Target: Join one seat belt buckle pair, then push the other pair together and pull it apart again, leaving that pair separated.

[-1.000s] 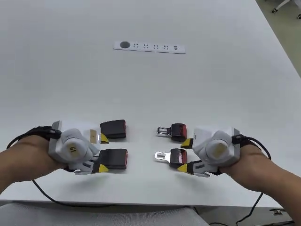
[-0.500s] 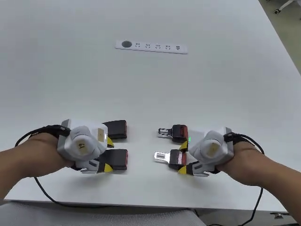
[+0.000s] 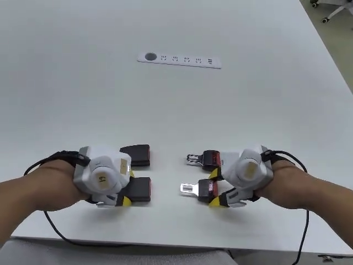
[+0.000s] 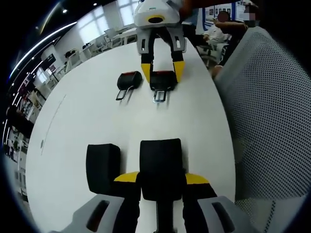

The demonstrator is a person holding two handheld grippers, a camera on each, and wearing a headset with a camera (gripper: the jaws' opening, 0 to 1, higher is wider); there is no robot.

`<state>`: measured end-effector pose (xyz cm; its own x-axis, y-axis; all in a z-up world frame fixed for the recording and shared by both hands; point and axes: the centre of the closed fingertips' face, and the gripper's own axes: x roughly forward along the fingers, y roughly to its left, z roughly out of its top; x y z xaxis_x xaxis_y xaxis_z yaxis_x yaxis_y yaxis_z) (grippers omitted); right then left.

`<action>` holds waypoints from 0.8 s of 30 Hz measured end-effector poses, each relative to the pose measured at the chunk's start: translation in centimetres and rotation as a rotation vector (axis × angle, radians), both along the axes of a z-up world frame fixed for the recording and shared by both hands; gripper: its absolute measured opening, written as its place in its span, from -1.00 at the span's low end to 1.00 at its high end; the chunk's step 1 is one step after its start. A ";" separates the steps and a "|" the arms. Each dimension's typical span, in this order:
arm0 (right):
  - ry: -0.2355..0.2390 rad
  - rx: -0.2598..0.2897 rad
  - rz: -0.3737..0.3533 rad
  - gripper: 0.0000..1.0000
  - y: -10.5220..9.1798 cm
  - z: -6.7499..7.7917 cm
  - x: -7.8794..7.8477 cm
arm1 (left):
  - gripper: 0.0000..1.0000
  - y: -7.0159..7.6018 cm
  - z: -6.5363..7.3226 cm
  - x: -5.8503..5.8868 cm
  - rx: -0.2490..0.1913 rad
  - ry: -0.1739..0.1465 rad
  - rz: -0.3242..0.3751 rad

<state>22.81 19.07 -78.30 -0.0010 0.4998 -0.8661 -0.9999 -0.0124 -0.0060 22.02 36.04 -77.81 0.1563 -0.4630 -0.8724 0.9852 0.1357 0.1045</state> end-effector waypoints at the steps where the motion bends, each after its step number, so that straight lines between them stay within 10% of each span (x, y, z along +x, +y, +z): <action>1: 0.000 -0.001 0.000 -0.36 0.1 0.0 0.1 | -0.32 0.0 0.0 0.0 -0.002 0.002 0.001; 24: 0.008 0.005 -0.047 -0.36 5.0 -0.1 -0.6 | -0.33 0.0 -0.3 0.0 -0.013 0.032 -0.016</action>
<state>22.22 24.11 -78.36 0.0160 0.5036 -0.8638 -0.9994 0.0351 0.0019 22.06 35.99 -78.09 0.1209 -0.4768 -0.8707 0.9901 0.1211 0.0712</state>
